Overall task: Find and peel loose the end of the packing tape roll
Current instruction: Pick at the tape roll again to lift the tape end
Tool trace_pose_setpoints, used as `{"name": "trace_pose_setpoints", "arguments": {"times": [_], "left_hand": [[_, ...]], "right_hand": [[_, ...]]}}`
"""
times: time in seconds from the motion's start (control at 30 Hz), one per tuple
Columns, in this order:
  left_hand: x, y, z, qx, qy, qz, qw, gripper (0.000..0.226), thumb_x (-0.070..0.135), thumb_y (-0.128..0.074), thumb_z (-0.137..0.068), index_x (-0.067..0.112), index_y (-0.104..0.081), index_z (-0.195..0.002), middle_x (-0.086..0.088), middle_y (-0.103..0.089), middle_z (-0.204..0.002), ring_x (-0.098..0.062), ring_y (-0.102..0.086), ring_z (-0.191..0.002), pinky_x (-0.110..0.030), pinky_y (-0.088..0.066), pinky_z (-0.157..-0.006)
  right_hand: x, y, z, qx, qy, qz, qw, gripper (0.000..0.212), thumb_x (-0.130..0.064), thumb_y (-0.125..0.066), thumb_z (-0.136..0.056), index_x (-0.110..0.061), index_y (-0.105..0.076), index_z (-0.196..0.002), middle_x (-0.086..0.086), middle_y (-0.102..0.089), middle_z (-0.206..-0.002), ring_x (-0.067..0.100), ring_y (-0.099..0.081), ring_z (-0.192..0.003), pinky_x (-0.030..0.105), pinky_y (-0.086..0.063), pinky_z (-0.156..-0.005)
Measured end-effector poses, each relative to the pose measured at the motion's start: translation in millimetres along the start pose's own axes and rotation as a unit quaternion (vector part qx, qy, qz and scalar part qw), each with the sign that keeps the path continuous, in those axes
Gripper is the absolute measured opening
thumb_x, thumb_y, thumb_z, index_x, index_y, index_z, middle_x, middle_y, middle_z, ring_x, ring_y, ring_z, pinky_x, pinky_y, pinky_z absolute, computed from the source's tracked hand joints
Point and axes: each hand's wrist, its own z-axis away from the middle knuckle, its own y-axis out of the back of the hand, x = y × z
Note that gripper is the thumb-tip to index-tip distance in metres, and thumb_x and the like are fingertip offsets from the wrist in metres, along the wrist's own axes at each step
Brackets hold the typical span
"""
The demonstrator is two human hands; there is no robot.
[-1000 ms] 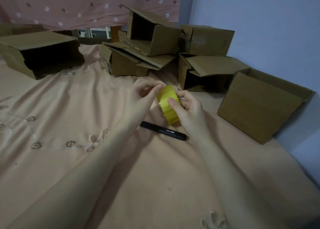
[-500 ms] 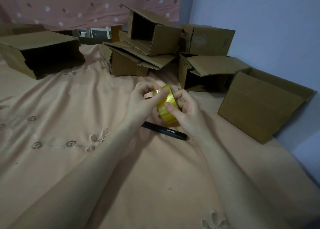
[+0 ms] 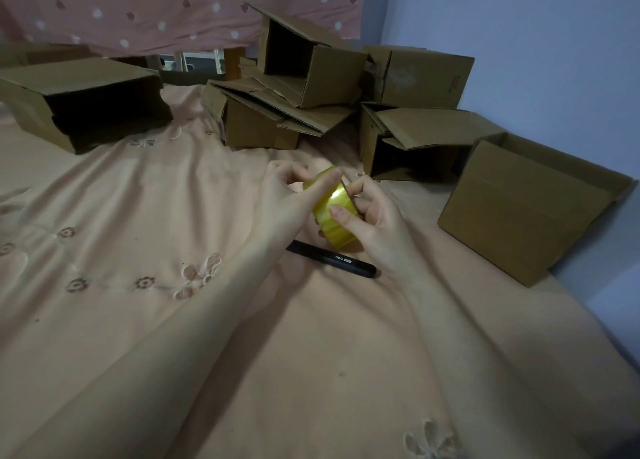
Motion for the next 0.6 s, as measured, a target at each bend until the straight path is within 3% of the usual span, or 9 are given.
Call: {"name": "trace_pose_setpoints", "arguments": {"times": [0.13, 0.27, 0.4, 0.5, 0.6], "left_hand": [[1, 4, -3, -0.024, 0.031, 0.039, 0.998, 0.035, 0.038, -0.079, -0.074, 0.019, -0.050, -0.081, 0.008, -0.056, -0.090, -0.004, -0.056, -0.089, -0.017, -0.046, -0.077], [4, 7, -3, -0.037, 0.002, 0.065, 0.997, 0.022, 0.031, -0.073, -0.081, 0.013, -0.065, -0.091, 0.011, -0.062, -0.080, 0.006, -0.058, -0.075, -0.010, -0.045, -0.066], [4, 11, 1, -0.035, -0.018, 0.091, 0.995, 0.013, 0.025, -0.067, -0.088, 0.018, -0.072, -0.097, -0.001, -0.071, -0.096, -0.005, -0.065, -0.090, -0.016, -0.052, -0.079], [4, 12, 2, -0.041, -0.046, 0.088, 0.994, 0.013, 0.019, -0.065, -0.089, 0.020, -0.070, -0.101, -0.004, -0.070, -0.105, -0.004, -0.064, -0.098, -0.017, -0.050, -0.086], [2, 11, 0, -0.069, -0.070, 0.090, 0.991, 0.019, 0.013, -0.059, -0.093, 0.019, -0.066, -0.109, -0.005, -0.066, -0.111, -0.008, -0.061, -0.106, -0.025, -0.051, -0.093]], "right_hand": [[1, -1, 1, 0.002, 0.006, 0.014, 1.000, 0.013, -0.003, -0.057, -0.091, 0.002, -0.045, -0.089, 0.030, -0.065, -0.089, 0.045, -0.064, -0.083, 0.052, -0.055, -0.067], [-1, -1, 0, 0.014, 0.016, 0.007, 1.000, 0.014, -0.003, -0.057, -0.090, 0.004, -0.046, -0.087, 0.025, -0.063, -0.081, 0.026, -0.061, -0.072, 0.033, -0.052, -0.060], [-2, 0, 0, 0.037, 0.017, -0.026, 0.999, 0.016, -0.002, -0.057, -0.090, -0.008, -0.046, -0.080, 0.009, -0.061, -0.070, 0.010, -0.056, -0.061, 0.017, -0.045, -0.054], [-3, 2, -1, 0.060, 0.017, -0.060, 0.996, 0.014, -0.001, -0.057, -0.090, -0.008, -0.048, -0.080, 0.008, -0.062, -0.070, 0.015, -0.058, -0.063, 0.022, -0.050, -0.054], [-3, 3, -2, 0.069, 0.016, -0.086, 0.994, 0.010, -0.003, -0.057, -0.090, -0.007, -0.050, -0.084, 0.022, -0.061, -0.082, 0.032, -0.060, -0.076, 0.032, -0.055, -0.061]]}}
